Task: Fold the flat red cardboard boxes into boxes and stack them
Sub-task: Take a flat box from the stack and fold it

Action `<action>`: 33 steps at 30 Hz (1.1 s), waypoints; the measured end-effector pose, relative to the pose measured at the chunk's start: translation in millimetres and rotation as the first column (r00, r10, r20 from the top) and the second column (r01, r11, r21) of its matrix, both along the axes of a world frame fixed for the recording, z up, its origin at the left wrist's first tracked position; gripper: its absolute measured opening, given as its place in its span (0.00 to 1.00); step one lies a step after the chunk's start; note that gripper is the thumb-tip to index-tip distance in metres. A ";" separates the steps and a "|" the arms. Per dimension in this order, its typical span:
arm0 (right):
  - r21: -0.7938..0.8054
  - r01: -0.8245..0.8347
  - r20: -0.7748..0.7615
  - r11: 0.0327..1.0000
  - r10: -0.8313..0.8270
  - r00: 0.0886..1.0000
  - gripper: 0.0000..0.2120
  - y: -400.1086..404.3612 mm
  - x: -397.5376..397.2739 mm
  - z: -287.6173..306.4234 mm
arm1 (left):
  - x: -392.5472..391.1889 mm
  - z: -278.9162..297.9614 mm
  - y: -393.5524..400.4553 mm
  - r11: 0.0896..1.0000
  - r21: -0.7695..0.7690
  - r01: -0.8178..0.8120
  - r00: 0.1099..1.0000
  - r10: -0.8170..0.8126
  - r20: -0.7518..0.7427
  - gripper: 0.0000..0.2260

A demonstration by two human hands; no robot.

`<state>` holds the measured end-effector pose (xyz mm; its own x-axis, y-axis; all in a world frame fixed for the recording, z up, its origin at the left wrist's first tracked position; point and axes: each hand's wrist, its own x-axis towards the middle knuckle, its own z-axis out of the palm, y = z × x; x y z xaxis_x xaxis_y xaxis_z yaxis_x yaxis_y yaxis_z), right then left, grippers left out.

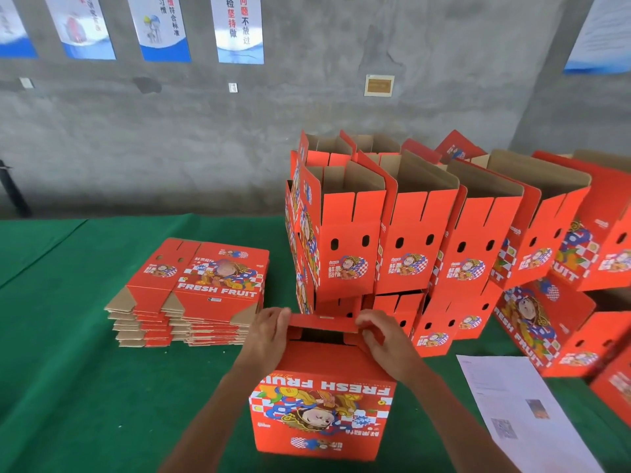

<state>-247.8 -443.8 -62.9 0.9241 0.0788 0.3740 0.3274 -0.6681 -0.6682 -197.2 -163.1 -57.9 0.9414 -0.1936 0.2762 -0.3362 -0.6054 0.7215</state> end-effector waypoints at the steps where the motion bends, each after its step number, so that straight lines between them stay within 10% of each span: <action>1: 0.007 0.010 -0.034 1.000 -0.009 0.999 0.15 -0.7 -1.9 -1.6 | -0.7 -1.3 -3.1 0.996 0.088 -0.004 1.000 0.002 0.021 0.34; 5: 0.053 0.038 -0.189 0.998 -0.028 0.982 0.08 0.6 -7.5 -6.3 | -0.8 -9.4 -13.2 0.862 0.507 -0.011 0.989 0.083 -0.119 0.34; 10: -0.142 0.055 -0.393 0.988 -0.107 0.913 0.48 3.9 -1.4 0.2 | 3.7 -1.4 -15.7 0.872 0.489 0.023 0.967 0.105 -0.233 0.41; 23: -0.500 0.132 -0.229 0.856 -0.277 0.933 0.41 24.9 2.9 -3.1 | -7.7 -1.2 -21.1 0.808 0.582 -0.092 0.963 0.221 -0.154 0.36; 28: -0.102 0.233 -0.153 0.967 -0.246 0.957 0.16 22.9 1.1 -8.4 | -15.9 -3.8 -17.6 0.819 0.557 -0.134 0.963 0.240 -0.121 0.29; 33: 0.232 0.566 -0.502 0.791 -0.402 0.766 0.27 11.8 -4.7 -12.3 | -18.0 -0.1 -20.5 0.812 0.571 -0.119 0.963 0.235 -0.133 0.30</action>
